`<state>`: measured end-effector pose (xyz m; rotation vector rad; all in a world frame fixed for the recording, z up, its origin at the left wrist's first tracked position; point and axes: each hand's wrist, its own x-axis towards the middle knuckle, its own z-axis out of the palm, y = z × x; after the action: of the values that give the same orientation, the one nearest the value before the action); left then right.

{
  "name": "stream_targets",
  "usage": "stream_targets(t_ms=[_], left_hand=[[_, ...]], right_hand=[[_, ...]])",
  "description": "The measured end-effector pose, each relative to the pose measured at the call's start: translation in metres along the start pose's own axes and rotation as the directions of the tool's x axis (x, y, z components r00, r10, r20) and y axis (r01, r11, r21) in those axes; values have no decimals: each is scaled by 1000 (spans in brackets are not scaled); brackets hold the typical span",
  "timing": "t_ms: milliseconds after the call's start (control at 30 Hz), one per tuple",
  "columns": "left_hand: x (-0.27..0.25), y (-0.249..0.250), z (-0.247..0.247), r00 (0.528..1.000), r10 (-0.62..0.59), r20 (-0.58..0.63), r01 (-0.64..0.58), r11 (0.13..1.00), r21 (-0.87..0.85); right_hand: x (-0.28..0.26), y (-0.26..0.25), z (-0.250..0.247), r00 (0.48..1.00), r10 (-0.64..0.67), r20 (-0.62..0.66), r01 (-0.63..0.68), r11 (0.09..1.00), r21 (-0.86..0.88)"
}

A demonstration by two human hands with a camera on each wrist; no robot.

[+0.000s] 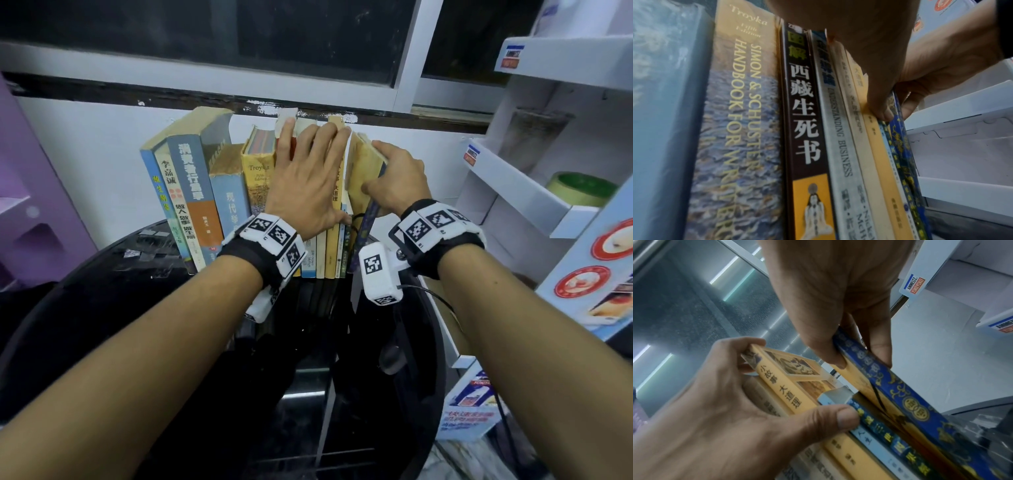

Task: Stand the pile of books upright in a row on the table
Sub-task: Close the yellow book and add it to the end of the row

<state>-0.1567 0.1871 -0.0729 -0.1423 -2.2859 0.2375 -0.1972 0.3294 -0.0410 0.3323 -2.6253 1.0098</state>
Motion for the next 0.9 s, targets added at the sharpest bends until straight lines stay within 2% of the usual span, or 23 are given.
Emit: stream_targets(t_ms=[267, 533, 700, 900], left_hand=[[3, -6, -4, 998, 30, 49, -26, 996, -86], [1, -5, -6, 998, 4, 65, 4, 992, -125], [1, -5, -6, 998, 8, 65, 0, 991, -133], [0, -5, -6, 999, 8, 52, -1, 992, -129]], right_hand=[[-6, -1, 7, 1000, -21, 20, 21, 999, 32], [-13, -1, 2, 999, -38, 14, 38, 999, -19], [-6, -5, 8, 999, -4, 37, 7, 997, -78], [12, -8, 6, 993, 60, 99, -55, 997, -53]])
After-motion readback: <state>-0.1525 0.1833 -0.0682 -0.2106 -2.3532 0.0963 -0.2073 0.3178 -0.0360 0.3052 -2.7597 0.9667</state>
